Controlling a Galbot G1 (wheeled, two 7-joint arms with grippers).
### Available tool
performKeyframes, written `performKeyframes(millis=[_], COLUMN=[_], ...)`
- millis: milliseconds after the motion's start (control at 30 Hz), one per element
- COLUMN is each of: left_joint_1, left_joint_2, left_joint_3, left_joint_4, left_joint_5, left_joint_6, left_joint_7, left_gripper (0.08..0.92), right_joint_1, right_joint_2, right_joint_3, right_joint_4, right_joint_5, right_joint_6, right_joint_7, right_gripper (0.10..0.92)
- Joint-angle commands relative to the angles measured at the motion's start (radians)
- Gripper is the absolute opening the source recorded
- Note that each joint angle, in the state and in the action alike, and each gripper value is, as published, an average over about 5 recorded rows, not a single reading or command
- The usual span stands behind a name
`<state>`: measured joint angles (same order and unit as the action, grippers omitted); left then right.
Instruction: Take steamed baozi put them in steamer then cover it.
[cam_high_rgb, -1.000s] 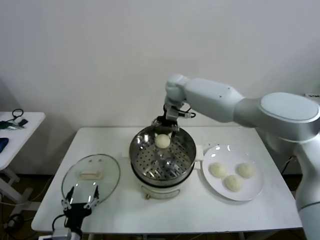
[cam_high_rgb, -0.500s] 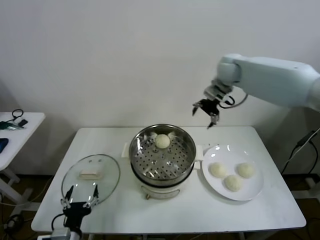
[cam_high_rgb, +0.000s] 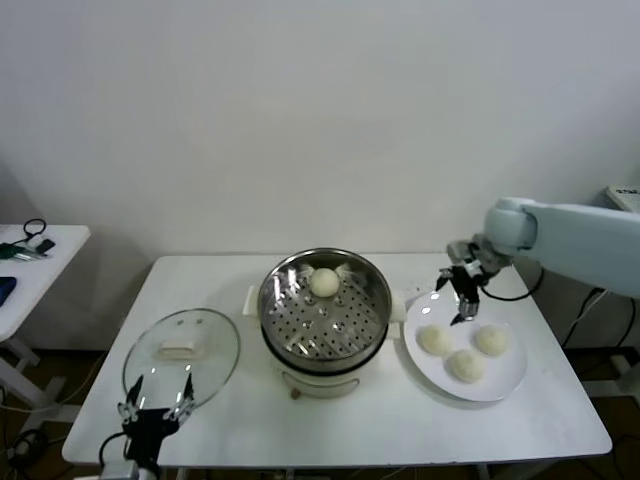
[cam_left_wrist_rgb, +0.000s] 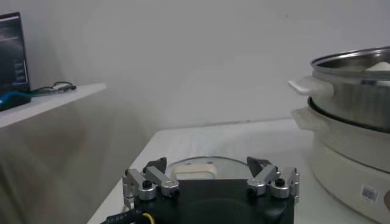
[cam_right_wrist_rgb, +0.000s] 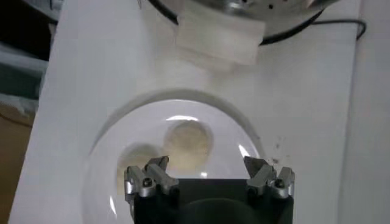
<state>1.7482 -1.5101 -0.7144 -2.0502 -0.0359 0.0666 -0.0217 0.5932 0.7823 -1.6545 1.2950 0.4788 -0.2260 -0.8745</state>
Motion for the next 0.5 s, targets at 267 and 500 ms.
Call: performKeyframes(millis=[267, 500], left_joint_1=[0.014, 0.019], left_joint_2=[0.001, -0.002], left_joint_3=[-0.005, -0.004], left_joint_4=[0.000, 0.006], left_joint_5=[0.005, 0.015], left_joint_6=[-0.013, -0.024], left_joint_7=[-0.005, -0.010], left_gripper=[0.823, 0.823], right_joint_1=[-0.246, -0.279], right_joint_2=[0.023, 0.037], right_joint_3=[0.164, 0.193], right_joint_4=[-0.081, -0.105], right_joint_5=[-0.109, -0.132], right_joint_6=[-0.117, -0.117], right_joint_7=[0.066, 0.065], right_gripper=[0.823, 0.823])
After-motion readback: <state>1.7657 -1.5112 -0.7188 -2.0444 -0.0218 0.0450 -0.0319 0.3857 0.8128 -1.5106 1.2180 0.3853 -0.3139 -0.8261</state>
